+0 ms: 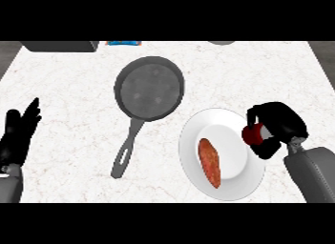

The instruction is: Pick the can from the plate and place it in the pan

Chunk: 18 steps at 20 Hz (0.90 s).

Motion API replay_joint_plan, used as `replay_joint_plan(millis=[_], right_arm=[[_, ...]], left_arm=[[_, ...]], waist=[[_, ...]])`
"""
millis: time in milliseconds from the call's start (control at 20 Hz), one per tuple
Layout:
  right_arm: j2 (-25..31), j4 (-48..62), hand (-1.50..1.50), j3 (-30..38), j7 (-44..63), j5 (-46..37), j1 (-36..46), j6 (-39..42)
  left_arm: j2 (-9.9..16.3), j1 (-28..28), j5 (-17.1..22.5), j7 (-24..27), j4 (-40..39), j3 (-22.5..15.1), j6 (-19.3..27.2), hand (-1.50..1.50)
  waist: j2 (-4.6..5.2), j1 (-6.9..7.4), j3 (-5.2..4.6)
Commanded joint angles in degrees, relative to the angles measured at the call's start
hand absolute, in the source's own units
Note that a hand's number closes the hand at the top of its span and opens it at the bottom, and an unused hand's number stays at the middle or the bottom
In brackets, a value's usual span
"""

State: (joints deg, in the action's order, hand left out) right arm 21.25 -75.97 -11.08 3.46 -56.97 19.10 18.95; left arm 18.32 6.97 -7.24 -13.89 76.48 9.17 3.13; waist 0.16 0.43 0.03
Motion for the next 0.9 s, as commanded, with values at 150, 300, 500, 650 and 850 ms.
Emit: replay_joint_plan(millis=[150,300,500,650,850], right_arm=[[-0.43,-0.37,1.5,6.51,-10.91,2.2,3.55,-17.26],[-2.88,-4.98,1.5,8.2,-11.92,6.97,6.98,-15.21],[-5.87,-3.89,1.5,7.85,-12.38,8.28,9.9,-14.29],[-9.99,-2.77,1.5,7.59,-7.28,7.94,13.46,-13.26],[-18.39,3.4,1.5,4.65,-2.73,5.16,17.73,-17.83]], left_arm=[[1.63,0.17,0.96,-1.23,0.12,1.39,-1.47,0.0],[0.61,-0.25,0.11,0.3,-0.59,0.91,-0.58,0.0],[-1.83,-0.99,-0.1,1.01,-1.38,0.2,-0.01,0.0],[-0.29,0.94,-0.32,0.61,-1.7,1.02,-0.89,0.0],[0.12,0.27,-0.75,-0.48,0.39,0.84,-1.09,0.0]], waist=[[-0.06,-0.09,0.08],[-0.25,-0.39,-0.01],[-0.17,-0.16,-0.03],[-0.16,-0.16,-0.04],[-0.1,0.34,-0.03]])
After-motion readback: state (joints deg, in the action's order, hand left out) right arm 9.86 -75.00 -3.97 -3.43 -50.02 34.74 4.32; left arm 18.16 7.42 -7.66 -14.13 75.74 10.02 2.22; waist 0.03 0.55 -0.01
